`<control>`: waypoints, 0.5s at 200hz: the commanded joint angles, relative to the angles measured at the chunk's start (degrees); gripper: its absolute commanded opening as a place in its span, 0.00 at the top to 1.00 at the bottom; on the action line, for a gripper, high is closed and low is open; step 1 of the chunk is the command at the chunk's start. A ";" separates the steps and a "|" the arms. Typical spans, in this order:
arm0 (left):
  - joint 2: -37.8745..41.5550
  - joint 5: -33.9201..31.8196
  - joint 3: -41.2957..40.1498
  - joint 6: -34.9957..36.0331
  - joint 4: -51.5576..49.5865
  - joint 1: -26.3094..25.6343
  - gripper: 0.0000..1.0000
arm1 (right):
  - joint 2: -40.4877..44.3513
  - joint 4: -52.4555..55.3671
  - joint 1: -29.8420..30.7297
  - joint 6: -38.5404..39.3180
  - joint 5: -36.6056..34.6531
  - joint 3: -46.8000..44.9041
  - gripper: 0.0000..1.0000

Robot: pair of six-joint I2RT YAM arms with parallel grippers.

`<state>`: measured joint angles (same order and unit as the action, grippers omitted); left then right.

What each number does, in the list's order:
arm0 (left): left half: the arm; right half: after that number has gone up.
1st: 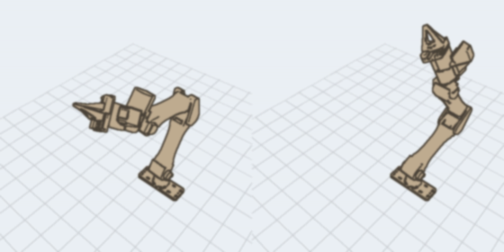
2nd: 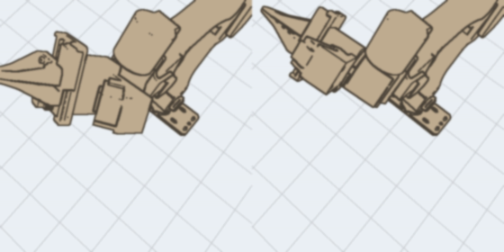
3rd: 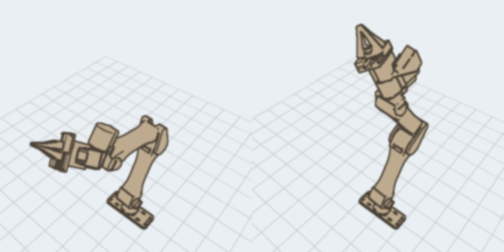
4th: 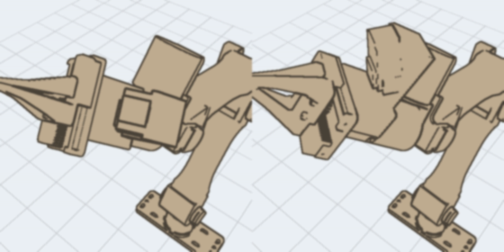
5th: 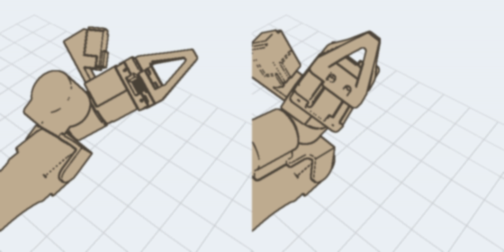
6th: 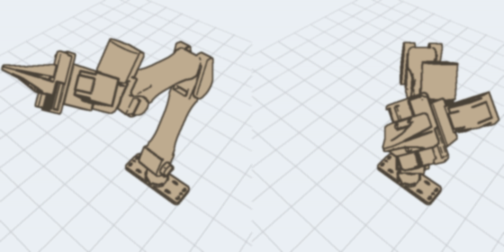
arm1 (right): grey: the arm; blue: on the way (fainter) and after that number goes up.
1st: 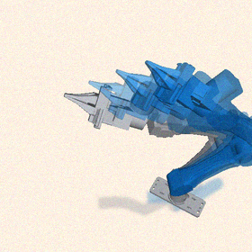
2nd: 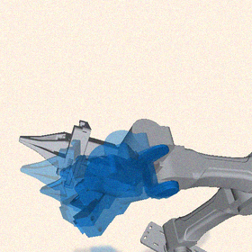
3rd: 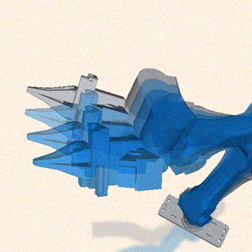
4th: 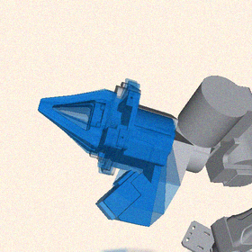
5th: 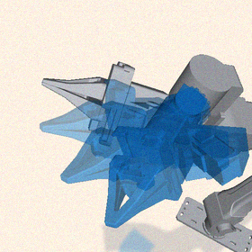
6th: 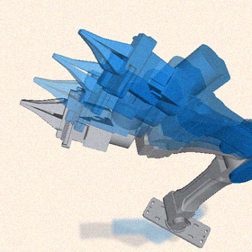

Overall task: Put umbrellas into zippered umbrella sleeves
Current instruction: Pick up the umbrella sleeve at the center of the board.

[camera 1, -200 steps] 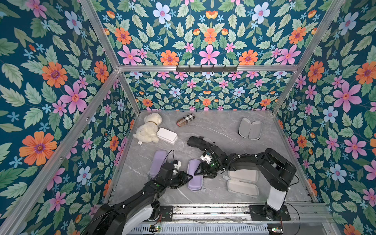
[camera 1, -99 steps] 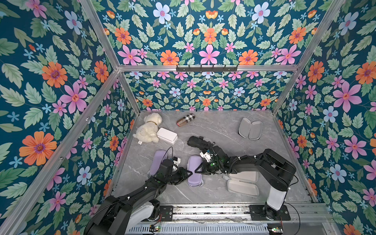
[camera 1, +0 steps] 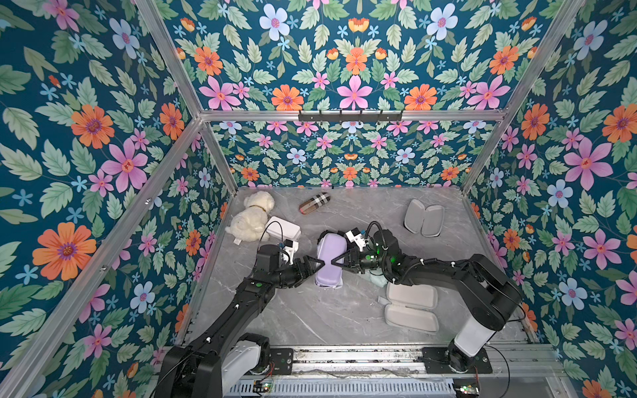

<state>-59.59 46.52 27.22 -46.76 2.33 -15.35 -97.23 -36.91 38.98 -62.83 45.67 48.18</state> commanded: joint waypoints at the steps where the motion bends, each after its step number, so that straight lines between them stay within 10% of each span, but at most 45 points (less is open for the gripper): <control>1: -1.59 4.40 0.47 -0.45 2.80 0.12 0.13 | 1.73 0.98 -0.47 0.28 4.53 2.22 0.87; 51: -3.14 7.98 -1.48 -12.47 23.66 -0.98 0.16 | 1.69 1.81 -0.96 -1.59 5.37 6.34 0.84; 100: -5.38 10.12 0.10 -13.18 28.15 -1.36 0.40 | 0.21 1.43 -1.82 -4.14 5.08 8.04 0.65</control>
<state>-64.12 53.95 26.57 -58.50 24.53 -16.71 -96.53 -32.36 37.21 -65.14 49.67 55.11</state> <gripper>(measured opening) 0.652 0.273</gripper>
